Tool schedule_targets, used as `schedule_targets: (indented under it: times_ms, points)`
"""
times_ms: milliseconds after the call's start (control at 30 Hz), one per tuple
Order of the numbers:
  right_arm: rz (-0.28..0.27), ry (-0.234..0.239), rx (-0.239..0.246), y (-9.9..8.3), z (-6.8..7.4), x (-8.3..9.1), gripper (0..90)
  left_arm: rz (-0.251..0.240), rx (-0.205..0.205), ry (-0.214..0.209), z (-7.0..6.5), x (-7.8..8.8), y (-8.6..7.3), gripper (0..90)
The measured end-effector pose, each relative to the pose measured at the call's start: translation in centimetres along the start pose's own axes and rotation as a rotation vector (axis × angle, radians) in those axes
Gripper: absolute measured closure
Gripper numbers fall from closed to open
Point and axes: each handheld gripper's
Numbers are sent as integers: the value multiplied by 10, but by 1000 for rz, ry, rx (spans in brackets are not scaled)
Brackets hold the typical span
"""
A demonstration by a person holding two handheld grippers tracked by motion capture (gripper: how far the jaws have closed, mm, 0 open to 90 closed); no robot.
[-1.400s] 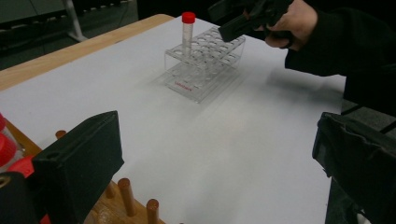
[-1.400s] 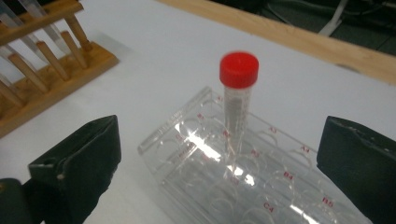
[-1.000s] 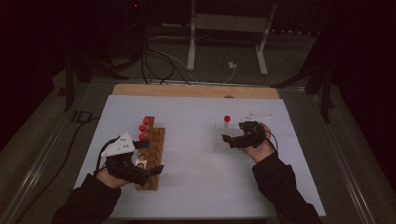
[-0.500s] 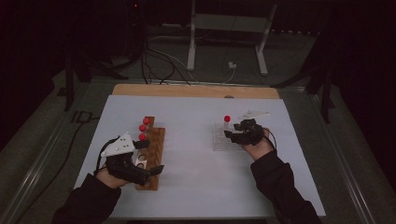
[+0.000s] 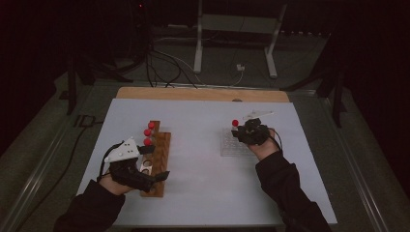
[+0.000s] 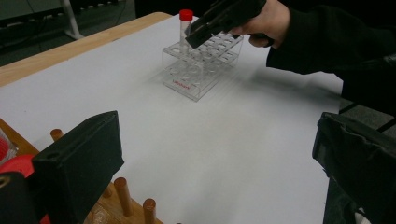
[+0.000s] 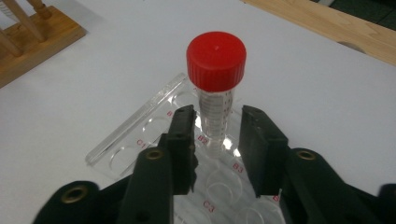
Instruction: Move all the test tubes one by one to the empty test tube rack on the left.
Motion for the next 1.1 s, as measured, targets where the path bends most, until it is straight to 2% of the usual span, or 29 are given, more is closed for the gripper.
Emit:
schedule_targets:
  times_ms: [233, 533, 1100]
  points:
    - [-10, -7, -11, 4, 0, -5, 726, 0, 2, -2, 1, 0, 0, 25]
    - [-11, -25, -5, 6, 3, -5, 746, 6, 1, -6, 1, -1, -1, 25]
    - [-46, -34, 18, 16, 5, 13, 749, 9, -5, -8, -1, 0, 1, 25]
Point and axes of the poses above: each handheld gripper's, and its own axes: x roughly backward along the jaws, y roughly out of its top, z roughly to its left, and after that the axes turned 1 degree about z, right-handed
